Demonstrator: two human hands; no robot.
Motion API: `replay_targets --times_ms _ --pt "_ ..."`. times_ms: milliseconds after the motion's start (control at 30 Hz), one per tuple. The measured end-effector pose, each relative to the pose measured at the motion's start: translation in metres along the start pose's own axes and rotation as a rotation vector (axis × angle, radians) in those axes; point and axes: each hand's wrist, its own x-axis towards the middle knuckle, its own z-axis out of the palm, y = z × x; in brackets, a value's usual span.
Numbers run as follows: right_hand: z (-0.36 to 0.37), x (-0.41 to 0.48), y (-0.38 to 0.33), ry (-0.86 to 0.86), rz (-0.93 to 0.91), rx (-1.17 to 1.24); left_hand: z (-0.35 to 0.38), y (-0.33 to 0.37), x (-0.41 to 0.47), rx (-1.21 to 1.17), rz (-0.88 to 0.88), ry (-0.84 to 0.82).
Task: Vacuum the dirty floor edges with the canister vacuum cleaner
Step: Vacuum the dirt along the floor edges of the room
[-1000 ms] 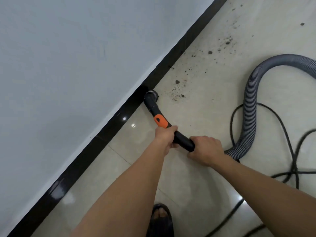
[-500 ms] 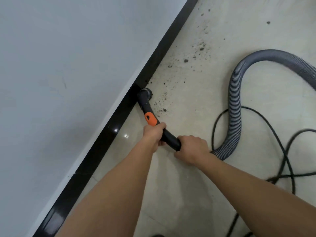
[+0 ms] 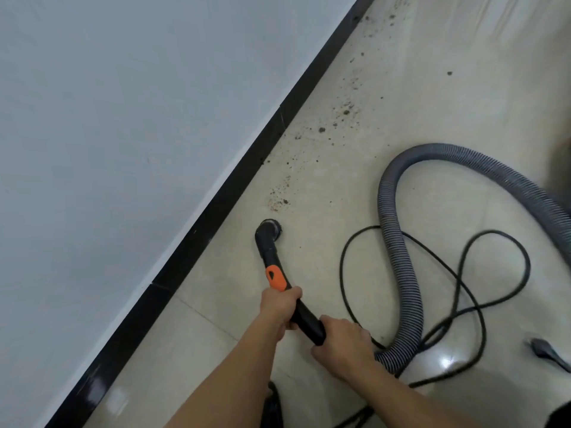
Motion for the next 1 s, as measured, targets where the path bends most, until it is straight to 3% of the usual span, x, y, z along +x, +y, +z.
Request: replay_targets --times_ms 233,700,1000 --pt "-0.005 -0.048 0.036 -0.025 0.093 0.038 0.035 -0.021 -0.038 0.085 -0.048 -0.081" --pt "-0.082 -0.013 0.065 0.119 0.282 0.212 0.109 0.067 -0.049 0.259 0.173 -0.168" --pt "-0.098 -0.005 0.049 -0.052 0.19 0.275 0.081 0.097 -0.056 0.485 0.073 -0.154"
